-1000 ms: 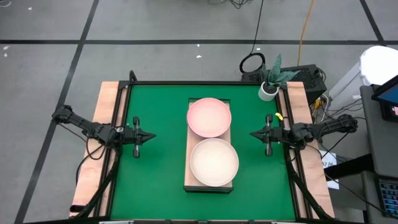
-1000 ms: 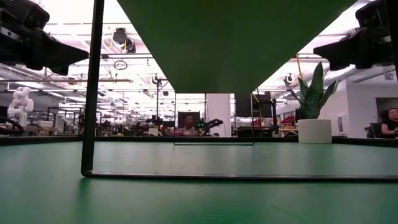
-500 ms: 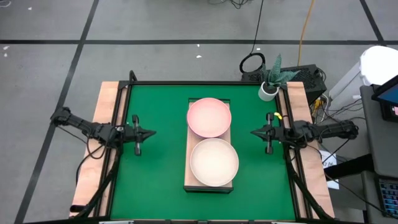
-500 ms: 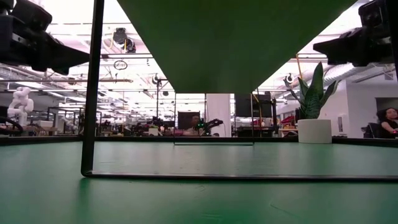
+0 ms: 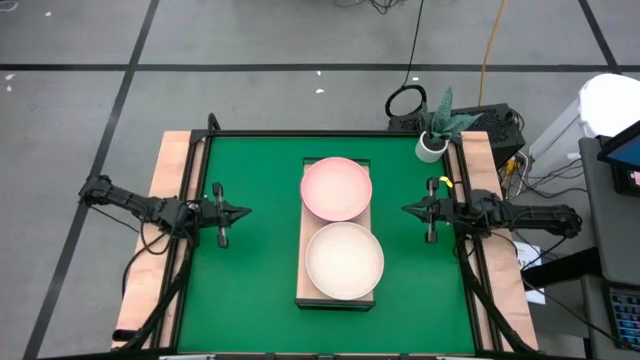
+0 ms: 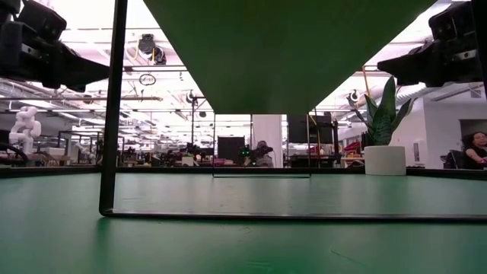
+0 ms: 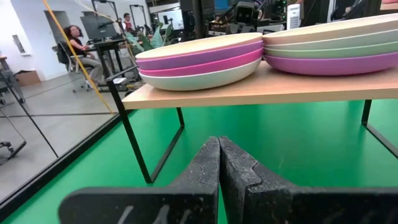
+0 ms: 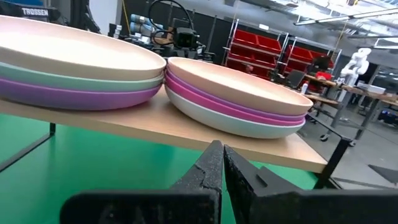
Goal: Place and stack plates onto a shelf
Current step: Return to Home Position
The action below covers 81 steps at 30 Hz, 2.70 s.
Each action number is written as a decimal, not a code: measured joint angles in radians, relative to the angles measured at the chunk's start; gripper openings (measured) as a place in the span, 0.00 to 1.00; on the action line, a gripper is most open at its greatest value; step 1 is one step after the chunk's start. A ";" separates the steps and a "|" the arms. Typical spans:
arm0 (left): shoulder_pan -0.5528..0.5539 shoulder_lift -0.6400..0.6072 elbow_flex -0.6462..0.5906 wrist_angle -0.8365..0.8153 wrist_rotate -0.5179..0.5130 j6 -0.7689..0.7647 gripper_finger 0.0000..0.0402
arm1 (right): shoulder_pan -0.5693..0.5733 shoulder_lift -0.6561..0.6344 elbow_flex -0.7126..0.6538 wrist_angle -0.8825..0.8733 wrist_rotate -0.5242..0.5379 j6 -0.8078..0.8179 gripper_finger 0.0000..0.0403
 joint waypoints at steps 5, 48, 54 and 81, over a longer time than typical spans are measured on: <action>0.000 0.000 0.000 -0.004 0.009 -0.012 0.00 | 0.000 0.005 0.000 -0.014 -0.028 0.039 0.00; 0.316 -0.114 0.001 -0.060 0.461 0.025 0.00 | 0.000 0.050 0.000 0.002 -0.021 0.061 0.00; 0.316 -0.109 0.001 -0.059 0.446 0.026 0.00 | 0.000 0.051 0.000 0.002 -0.022 0.061 0.00; 0.316 -0.109 -0.001 -0.036 0.431 0.015 0.00 | 0.000 0.051 0.000 0.003 -0.022 0.061 0.00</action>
